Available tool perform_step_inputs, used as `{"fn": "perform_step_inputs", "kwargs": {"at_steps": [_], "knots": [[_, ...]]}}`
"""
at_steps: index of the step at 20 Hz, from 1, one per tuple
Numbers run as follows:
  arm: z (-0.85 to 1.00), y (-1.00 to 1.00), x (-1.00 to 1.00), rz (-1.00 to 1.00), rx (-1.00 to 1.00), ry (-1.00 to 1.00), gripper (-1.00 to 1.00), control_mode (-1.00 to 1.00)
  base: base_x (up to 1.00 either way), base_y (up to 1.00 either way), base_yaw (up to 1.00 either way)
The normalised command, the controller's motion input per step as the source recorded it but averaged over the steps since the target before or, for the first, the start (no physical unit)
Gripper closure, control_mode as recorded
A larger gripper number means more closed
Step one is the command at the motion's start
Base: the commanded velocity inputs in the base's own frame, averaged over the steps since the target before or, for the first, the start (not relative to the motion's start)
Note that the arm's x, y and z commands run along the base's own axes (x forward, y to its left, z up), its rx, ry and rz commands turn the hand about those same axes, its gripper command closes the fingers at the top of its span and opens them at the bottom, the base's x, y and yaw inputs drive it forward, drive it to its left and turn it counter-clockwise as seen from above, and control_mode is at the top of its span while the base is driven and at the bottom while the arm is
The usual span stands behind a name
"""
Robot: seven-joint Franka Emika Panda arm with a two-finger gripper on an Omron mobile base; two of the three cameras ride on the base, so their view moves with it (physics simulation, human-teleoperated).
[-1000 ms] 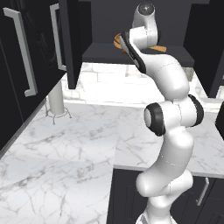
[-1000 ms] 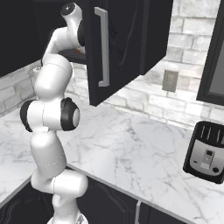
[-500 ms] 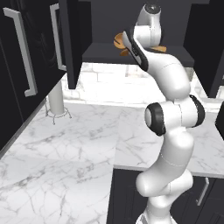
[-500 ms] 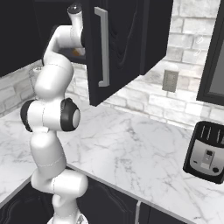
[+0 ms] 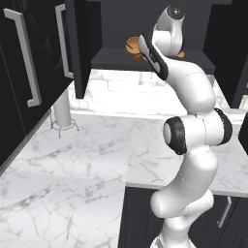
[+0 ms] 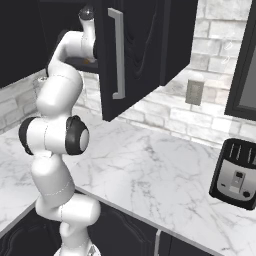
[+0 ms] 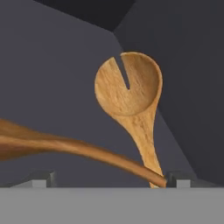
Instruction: Organize the utensils by type. Pick up the wooden spoons from the counter and place them in the open cabinet. Then pick up the metallic utensils from the counter and place them in the open drawer.
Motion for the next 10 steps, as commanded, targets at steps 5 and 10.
{"fn": "perform_step_inputs", "kwargs": {"at_steps": [5, 10], "knots": [[0.03, 0.19, -0.64, 0.00, 0.00, -0.29, -1.00, -1.00, 0.00, 0.00, 0.00], [0.00, 0.15, -0.71, 0.00, -0.03, -0.11, -1.00, -1.00, 0.00, 0.00, 0.00]]}}
